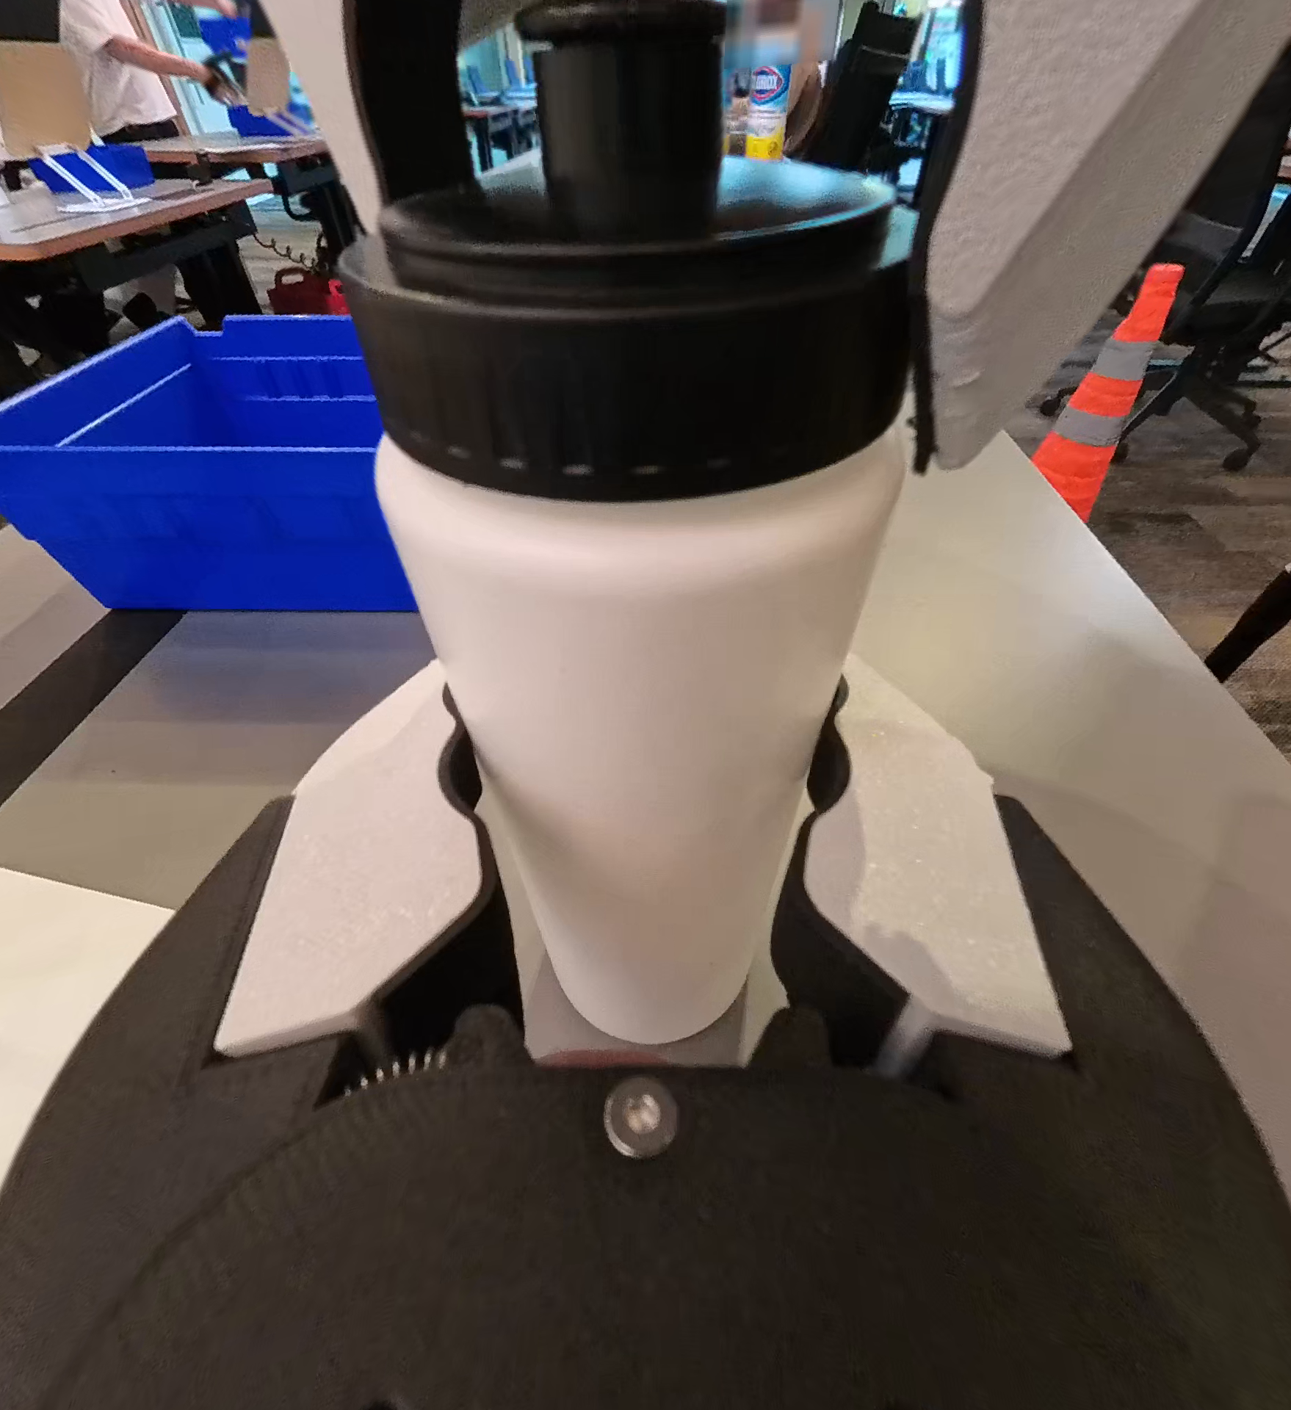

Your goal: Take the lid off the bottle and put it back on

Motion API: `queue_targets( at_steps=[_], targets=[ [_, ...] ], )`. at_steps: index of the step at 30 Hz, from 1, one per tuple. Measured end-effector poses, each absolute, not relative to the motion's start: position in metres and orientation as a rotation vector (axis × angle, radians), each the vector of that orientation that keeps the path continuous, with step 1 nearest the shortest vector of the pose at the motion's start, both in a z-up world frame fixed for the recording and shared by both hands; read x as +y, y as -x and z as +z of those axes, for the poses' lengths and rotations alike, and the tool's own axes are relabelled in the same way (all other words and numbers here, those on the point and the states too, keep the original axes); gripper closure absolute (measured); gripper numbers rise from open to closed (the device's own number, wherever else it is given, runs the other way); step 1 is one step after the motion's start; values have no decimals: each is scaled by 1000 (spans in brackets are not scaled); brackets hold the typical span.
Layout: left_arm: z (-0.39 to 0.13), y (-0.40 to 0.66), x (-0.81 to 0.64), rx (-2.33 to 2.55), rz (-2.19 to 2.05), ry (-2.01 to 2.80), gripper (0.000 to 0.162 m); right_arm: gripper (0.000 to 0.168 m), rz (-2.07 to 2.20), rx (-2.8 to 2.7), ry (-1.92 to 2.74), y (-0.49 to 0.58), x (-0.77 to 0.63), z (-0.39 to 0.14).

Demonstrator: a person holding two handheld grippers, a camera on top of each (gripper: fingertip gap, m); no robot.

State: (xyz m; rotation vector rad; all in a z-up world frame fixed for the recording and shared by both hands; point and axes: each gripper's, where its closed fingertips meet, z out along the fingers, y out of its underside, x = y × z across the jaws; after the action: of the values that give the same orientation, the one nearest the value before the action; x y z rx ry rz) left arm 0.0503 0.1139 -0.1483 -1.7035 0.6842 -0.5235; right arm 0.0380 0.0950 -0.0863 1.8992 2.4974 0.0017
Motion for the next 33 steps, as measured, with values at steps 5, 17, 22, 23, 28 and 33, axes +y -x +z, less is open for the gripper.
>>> queue_targets(
  at_steps=[5,17,22,23,28,33],
  targets=[
    [-149,-52,114,691,-514,1708,76,82,-35,2746,-1600,-36,95,-76],
    [-149,-54,114,697,-514,1706,76,95,-44,2461,-1911,-42,94,-83],
    [-149,-55,113,700,-519,1705,76,79,26,2822,-1592,-36,98,-69],
    [-149,-55,113,699,-519,1707,76,79,32,2849,-1523,-37,98,-69],
    [-149,-56,113,697,-519,1709,76,96,42,2835,-1361,-41,96,-83],
    [-149,-56,114,697,-519,1707,76,95,-1,2498,-1878,-43,94,-83]
  ],
)
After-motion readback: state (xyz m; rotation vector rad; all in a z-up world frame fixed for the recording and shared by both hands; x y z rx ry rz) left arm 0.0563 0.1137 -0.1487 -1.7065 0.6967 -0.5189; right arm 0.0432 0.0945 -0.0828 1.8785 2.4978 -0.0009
